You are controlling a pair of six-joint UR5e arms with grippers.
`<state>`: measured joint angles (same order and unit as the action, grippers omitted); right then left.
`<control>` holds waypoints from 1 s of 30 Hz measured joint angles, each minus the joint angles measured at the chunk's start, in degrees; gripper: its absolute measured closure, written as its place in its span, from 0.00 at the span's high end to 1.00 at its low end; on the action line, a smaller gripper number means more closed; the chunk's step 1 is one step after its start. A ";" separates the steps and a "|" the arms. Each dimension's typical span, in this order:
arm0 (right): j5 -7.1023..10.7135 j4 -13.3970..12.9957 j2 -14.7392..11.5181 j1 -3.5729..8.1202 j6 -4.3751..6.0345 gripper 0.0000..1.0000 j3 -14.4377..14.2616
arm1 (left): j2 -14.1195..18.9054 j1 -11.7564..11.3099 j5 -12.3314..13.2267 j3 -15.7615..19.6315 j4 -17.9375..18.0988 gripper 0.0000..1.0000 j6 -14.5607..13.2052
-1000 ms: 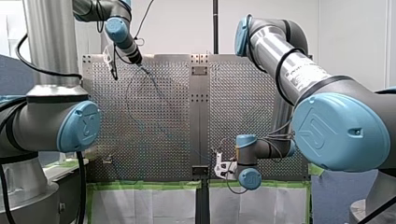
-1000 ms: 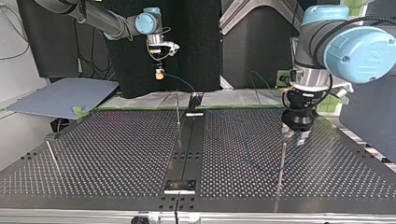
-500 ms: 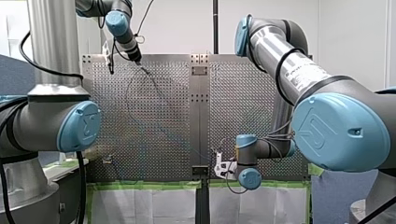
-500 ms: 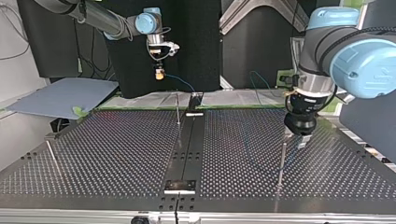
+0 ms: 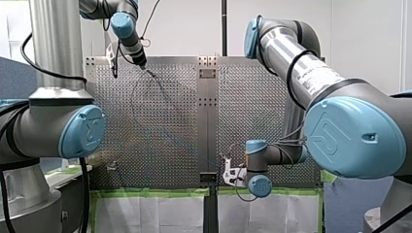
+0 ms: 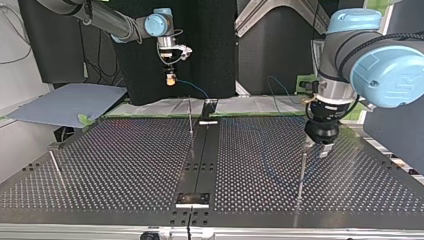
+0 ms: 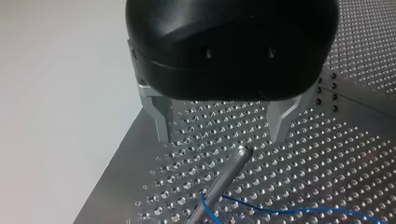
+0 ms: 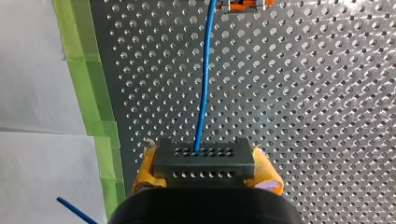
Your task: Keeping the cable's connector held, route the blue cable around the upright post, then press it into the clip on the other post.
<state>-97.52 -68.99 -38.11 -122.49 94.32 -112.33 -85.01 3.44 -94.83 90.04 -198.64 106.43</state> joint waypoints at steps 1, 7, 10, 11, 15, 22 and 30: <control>0.01 0.00 0.00 0.00 0.00 0.00 0.00 | 0.00 0.00 -0.31 0.00 -0.05 1.00 -0.06; 0.03 -0.01 0.00 -0.01 0.00 0.00 0.01 | 0.01 0.01 -3.26 -0.03 -0.58 1.00 -1.33; 0.04 -0.01 0.00 0.00 0.00 0.00 0.00 | 0.02 0.02 -3.97 -0.01 -0.67 1.00 -1.57; 0.04 -0.01 0.00 -0.01 0.00 0.00 0.00 | 0.02 0.01 -4.07 -0.02 -0.68 1.00 -1.61; 0.04 -0.02 0.00 -0.01 0.00 0.00 -0.01 | 0.01 0.01 -4.24 -0.03 -0.70 1.00 -1.65; 0.05 -0.09 -0.01 -0.01 -0.05 0.00 -0.01 | 0.01 0.09 -4.26 -0.02 -0.71 1.00 -2.18; 0.01 -0.04 -0.02 -0.01 -0.09 0.00 0.01 | 0.01 0.27 -4.27 -0.03 -0.62 1.00 -2.62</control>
<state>-97.51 -69.03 -38.13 -122.49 94.24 -112.32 -85.00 3.71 -99.10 90.00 -199.26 103.81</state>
